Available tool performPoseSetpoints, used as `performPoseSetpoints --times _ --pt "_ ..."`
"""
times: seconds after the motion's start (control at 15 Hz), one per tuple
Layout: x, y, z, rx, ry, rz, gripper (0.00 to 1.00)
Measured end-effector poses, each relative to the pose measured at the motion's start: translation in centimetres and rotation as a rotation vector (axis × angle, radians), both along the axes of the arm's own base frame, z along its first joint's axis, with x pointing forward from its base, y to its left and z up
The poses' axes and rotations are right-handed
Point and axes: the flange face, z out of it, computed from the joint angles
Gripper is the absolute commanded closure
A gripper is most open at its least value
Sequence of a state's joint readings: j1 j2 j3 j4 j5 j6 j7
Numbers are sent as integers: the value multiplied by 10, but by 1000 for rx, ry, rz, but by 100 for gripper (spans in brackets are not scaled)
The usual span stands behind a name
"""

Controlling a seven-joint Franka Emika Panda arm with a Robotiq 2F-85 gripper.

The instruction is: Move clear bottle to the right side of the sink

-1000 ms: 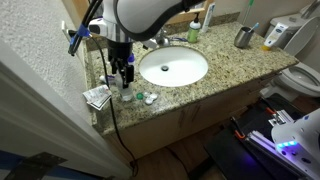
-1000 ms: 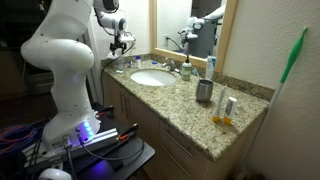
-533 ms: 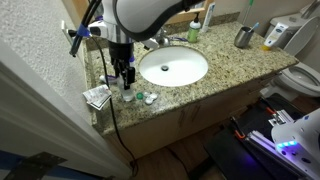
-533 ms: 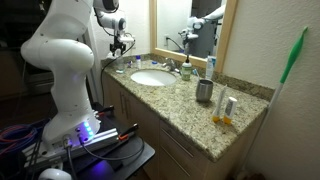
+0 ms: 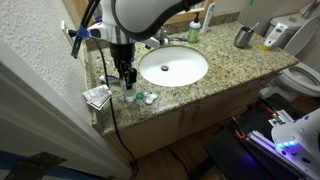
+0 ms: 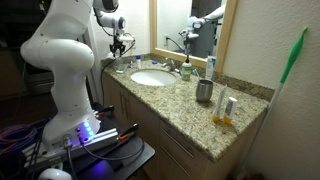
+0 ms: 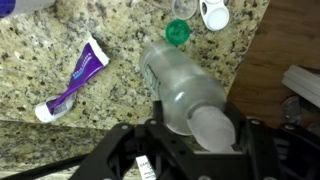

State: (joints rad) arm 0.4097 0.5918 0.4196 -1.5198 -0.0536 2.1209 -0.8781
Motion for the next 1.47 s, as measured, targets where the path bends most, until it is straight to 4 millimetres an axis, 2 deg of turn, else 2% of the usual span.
performPoseSetpoints --times 0.27,0.4,0.53,0.67,0.87,1.0,1.07,1.2,1.27,1.47 --pt "2 2 1 15 -23 -8 65" --pt "7 -4 11 50 -71 -29 65" --pt "6 -20 37 71 -120 -53 65" --pt "-4 -39 68 95 -145 -65 65" --pt "-34 -60 109 175 -135 -49 65" --pt "-54 -78 129 238 -122 -113 65" --pt "-64 -88 138 265 -132 -152 40" --pt "-84 -106 151 300 -179 -197 40" --pt "-92 -111 155 299 -192 -203 65" --pt "-101 -114 155 276 -199 -202 65"
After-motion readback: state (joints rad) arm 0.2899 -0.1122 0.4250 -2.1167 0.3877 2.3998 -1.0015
